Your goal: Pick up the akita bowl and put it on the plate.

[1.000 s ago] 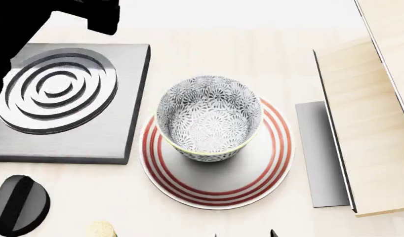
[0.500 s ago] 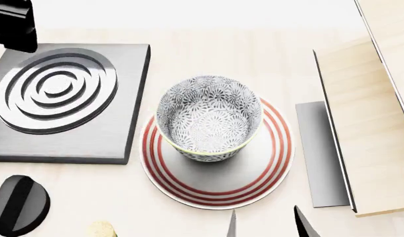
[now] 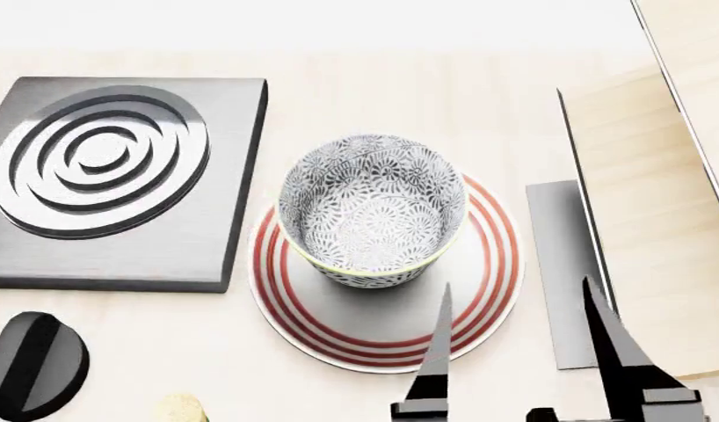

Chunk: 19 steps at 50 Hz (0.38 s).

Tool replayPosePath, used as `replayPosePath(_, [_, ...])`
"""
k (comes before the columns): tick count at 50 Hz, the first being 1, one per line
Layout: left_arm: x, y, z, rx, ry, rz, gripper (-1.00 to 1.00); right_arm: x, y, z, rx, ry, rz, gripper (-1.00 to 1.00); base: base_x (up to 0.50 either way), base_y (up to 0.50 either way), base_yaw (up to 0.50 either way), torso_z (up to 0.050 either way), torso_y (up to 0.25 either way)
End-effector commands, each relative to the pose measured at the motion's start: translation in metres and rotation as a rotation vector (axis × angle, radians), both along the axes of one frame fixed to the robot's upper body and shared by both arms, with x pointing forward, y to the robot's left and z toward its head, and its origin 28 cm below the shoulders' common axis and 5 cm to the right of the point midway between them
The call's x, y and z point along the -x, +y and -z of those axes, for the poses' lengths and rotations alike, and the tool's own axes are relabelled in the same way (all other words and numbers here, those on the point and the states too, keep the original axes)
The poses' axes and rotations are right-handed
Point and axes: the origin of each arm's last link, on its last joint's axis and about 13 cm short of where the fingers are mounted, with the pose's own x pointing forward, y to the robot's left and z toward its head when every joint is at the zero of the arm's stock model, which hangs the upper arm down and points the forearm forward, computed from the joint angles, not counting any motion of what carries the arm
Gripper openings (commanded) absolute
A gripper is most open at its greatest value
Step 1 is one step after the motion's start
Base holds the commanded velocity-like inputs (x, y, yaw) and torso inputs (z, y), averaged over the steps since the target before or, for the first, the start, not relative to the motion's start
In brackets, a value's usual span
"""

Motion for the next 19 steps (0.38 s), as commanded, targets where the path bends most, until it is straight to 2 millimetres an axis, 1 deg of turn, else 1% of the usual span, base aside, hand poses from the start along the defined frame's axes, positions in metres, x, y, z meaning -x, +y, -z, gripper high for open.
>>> replayPosePath(1, [0.020, 0.001, 0.005, 0.016, -0.079, -0.008, 1.00, 0.008, -0.002, -0.032, 0.037, -0.111, 0.035, 1.00, 0.00, 0.00, 0.00, 0.000, 0.000])
replayPosePath(6, [0.022, -0.001, 0.006, 0.019, -0.122, -0.029, 1.00, 0.013, 0.000, -0.043, 0.051, -0.147, 0.031, 1.00, 0.00, 0.00, 0.00, 0.000, 0.000])
replayPosePath(8, [0.024, -0.001, 0.005, 0.040, -0.123, -0.005, 1.00, 0.014, 0.000, -0.049, 0.057, -0.164, 0.032, 1.00, 0.00, 0.00, 0.00, 0.000, 0.000])
replayPosePath(14, [0.032, -0.005, -0.002, 0.020, -0.203, -0.033, 1.00, 0.022, 0.001, -0.073, 0.073, -0.241, 0.047, 1.00, 0.00, 0.00, 0.00, 0.000, 0.000])
replayPosePath(17, [0.037, -0.008, -0.003, 0.021, -0.218, -0.016, 1.00, 0.028, 0.001, -0.087, 0.082, -0.287, 0.051, 1.00, 0.00, 0.00, 0.00, 0.000, 0.000])
replayPosePath(19, [0.040, -0.009, -0.003, 0.025, -0.229, -0.005, 1.00, 0.030, 0.001, -0.091, 0.084, -0.300, 0.059, 1.00, 0.00, 0.00, 0.00, 0.000, 0.000])
